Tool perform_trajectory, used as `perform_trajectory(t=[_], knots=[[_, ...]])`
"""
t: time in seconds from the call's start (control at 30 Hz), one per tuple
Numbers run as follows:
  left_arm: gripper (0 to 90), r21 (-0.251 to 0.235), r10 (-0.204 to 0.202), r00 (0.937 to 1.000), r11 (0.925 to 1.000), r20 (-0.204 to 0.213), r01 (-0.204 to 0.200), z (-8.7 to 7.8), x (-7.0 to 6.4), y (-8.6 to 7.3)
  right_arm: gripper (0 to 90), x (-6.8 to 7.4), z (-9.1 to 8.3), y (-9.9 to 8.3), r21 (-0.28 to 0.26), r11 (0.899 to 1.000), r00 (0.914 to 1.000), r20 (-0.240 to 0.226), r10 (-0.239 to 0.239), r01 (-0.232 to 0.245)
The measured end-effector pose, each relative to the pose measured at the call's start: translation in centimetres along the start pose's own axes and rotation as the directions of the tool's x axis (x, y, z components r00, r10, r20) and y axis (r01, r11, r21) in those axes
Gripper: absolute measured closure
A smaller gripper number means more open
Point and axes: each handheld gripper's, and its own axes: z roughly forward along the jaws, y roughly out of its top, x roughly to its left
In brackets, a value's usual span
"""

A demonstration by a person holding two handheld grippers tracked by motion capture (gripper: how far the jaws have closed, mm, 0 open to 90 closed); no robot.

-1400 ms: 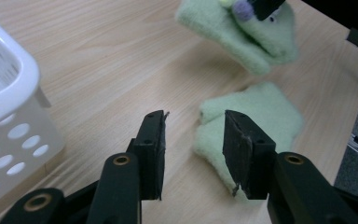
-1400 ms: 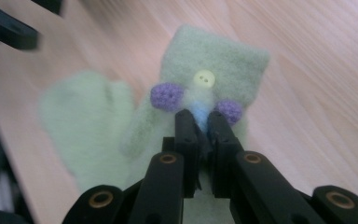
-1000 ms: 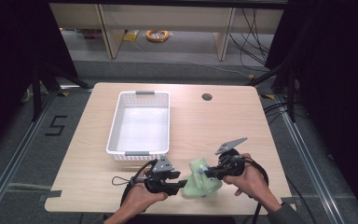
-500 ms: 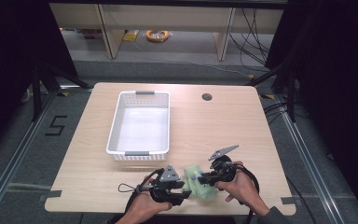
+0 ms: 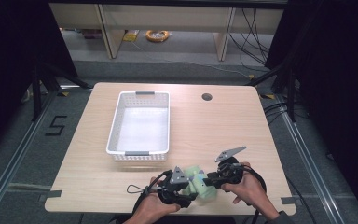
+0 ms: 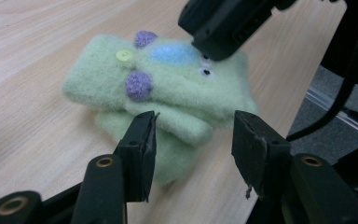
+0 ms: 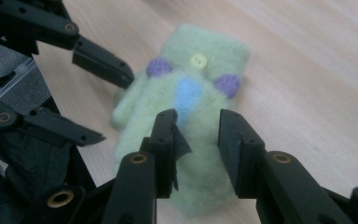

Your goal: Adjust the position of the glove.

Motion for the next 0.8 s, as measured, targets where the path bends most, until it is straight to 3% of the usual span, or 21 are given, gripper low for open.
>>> perform_trajectory(t=[0.1, 0.13, 0.17, 0.2, 0.23, 0.3, 0.33, 0.37, 0.47, 0.53, 0.57, 0.63, 0.67, 0.73, 0.8], knots=[[56.5, 0.007, 0.021, 0.9993, 0.9998, -0.030, -0.021, 0.5, 0.2, 0.1, 70.0, -0.1, 0.5, -0.4, -0.001, 1.000, 0.9999, -0.011, 0.009, -0.009], [63.7, -0.009, -0.006, 0.9996, 0.9999, -0.027, 0.006, 0.6, 0.1, 0.1, 73.5, -0.1, 0.7, -0.5, -0.005, 1.000, 0.9999, -0.013, 0.010, -0.010], [63.7, -0.012, 0.003, 0.9993, 0.9999, -0.037, -0.003, 0.6, 0.1, 0.1, 73.5, -0.1, 0.7, -0.5, -0.005, 1.000, 0.9999, -0.013, 0.010, -0.010], [67.6, -0.012, 0.038, 0.9981, 0.9992, -0.049, -0.038, 0.5, 0.2, 0.2, 75.3, -0.1, 0.8, -0.5, -0.009, 1.000, 0.9999, -0.014, 0.010, -0.010], [72.0, -0.018, 0.032, 0.9982, 0.9993, -0.052, -0.033, 0.5, 0.0, 0.2, 78.2, -0.1, 0.7, -0.5, -0.008, 1.000, 0.9998, -0.014, 0.013, -0.013], [80.7, -0.021, 0.066, 0.9962, 0.9975, -0.057, -0.067, 0.4, 0.1, 0.2, 85.5, -0.2, 0.7, -0.5, -0.014, 1.000, 0.9997, -0.022, -0.014, 0.013], [83.6, -0.031, 0.042, 0.9973, 0.9985, -0.060, -0.044, 0.4, 0.0, 0.2, 87.3, -0.1, 0.7, -0.6, -0.011, 1.000, 0.9996, -0.022, -0.016, 0.016], [85.0, -0.036, 0.060, 0.9962, 0.9974, -0.062, -0.063, 0.3, 0.2, 0.3, 88.4, -0.1, 0.7, -0.6, -0.002, 1.000, 0.9996, -0.018, -0.021, 0.021], [86.5, -0.054, 0.025, 0.9989, 0.9982, -0.041, -0.027, -0.2, 0.3, 0.6, 89.4, 0.4, 0.5, -0.5, 0.009, 0.999, 0.9988, -0.004, -0.049, 0.049], [86.8, -0.079, 0.035, 0.9982, 0.9961, -0.049, -0.039, -0.8, 0.4, 1.0, 89.7, 0.9, 0.1, -0.5, -0.001, 0.999, 0.9988, 0.000, -0.049, 0.049], [86.8, -0.078, 0.069, 0.9960, 0.9942, -0.056, -0.073, -1.2, 0.6, 1.2, 89.7, 0.9, -0.2, -0.4, -0.015, 0.997, 0.9971, 0.011, -0.075, 0.075], [86.9, -0.107, 0.046, 0.9974, 0.9929, -0.055, -0.052, -1.7, 0.7, 1.7, 89.7, 1.6, -1.3, -0.4, -0.040, 0.996, 0.9968, 0.001, -0.080, 0.080], [86.9, -0.102, 0.063, 0.9960, 0.9923, -0.063, -0.069, -2.0, 1.0, 1.9, 89.7, 1.6, -1.3, -0.4, -0.040, 0.996, 0.9968, 0.001, -0.080, 0.080], [86.9, -0.104, 0.077, 0.9948, 0.9910, -0.066, -0.084, -2.2, 1.4, 2.4, 89.7, 2.3, -1.7, -0.6, -0.067, 0.993, 0.9951, -0.027, -0.095, 0.093], [86.9, -0.100, 0.077, 0.9950, 0.9916, -0.064, -0.083, -1.9, 2.0, 2.8, 89.9, 3.8, -2.0, -1.0, -0.071, 0.994, 0.9965, -0.024, -0.080, 0.078]])
